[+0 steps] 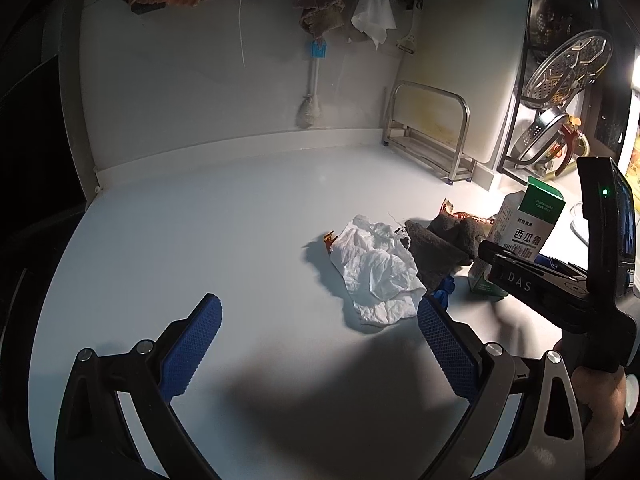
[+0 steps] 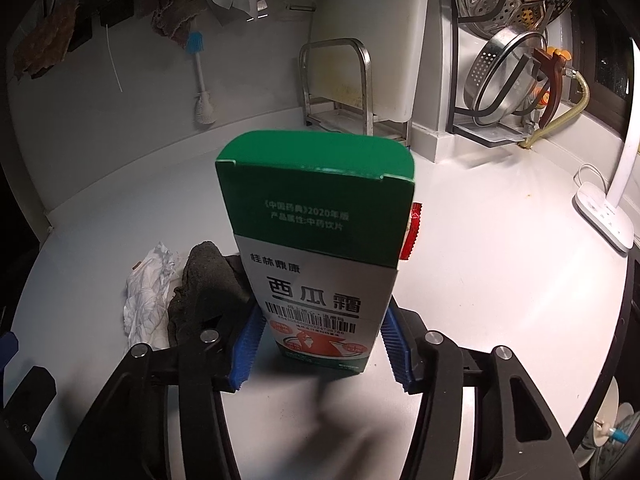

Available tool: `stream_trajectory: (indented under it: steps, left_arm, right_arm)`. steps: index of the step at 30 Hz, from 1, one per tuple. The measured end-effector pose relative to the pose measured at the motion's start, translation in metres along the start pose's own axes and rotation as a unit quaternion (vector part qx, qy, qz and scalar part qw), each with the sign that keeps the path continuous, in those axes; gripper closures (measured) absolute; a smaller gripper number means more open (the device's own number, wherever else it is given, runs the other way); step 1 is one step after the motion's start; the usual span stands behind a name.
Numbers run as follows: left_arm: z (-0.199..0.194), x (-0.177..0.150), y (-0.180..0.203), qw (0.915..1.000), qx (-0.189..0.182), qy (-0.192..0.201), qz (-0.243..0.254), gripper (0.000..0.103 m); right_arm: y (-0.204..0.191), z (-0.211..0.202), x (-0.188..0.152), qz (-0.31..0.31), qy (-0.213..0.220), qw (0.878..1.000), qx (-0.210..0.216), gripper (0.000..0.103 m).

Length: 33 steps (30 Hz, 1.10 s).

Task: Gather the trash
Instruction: 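Move the right tool toward the green-and-white carton, then grasp the carton with the right tool while the left tool grasps the white tissue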

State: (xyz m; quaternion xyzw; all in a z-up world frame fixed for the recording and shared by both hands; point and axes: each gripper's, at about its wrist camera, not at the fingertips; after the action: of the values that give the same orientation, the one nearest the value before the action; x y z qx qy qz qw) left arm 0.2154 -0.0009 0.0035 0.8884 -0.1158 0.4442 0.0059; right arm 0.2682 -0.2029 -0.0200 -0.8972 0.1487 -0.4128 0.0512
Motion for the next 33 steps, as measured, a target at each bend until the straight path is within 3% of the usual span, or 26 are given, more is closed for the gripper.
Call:
stream_trajectory:
  steps: [8, 17, 27, 29, 33]
  left_arm:
    - [0.015, 0.011, 0.013, 0.9997, -0.010, -0.019, 0.005, 0.007]
    - [0.054, 0.029, 0.028, 0.9986, -0.004, -0.053, -0.002, 0.006]
    - [0.088, 0.029, 0.032, 0.9954, 0.008, -0.096, -0.003, 0.008]
    - [0.090, 0.027, 0.032, 0.9950, 0.009, -0.100, 0.000, 0.024]
    - [0.094, 0.025, 0.033, 0.9940, -0.001, -0.110, 0.004, 0.043]
  right_arm:
    - [0.012, -0.040, -0.010, -0.010, 0.046, 0.999, -0.006, 0.051]
    - [0.037, -0.067, -0.019, 0.010, 0.058, 0.998, 0.011, 0.051]
    - [0.038, -0.078, -0.019, 0.014, 0.065, 0.997, 0.035, 0.051]
    - [0.037, -0.078, -0.020, 0.013, 0.065, 0.997, 0.035, 0.051]
    - [0.037, -0.078, -0.020, 0.013, 0.062, 0.997, 0.036, 0.051]
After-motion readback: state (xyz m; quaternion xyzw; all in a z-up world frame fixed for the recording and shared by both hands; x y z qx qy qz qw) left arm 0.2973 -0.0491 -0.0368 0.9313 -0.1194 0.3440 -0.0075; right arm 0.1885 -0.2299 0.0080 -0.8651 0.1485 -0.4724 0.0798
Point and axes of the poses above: each gripper's, at about its wrist camera, not at the fingertips, and z roughly the way its jaws point, y to its right, x to its top, and after that the axes turned 10 degrees about z, right-handed
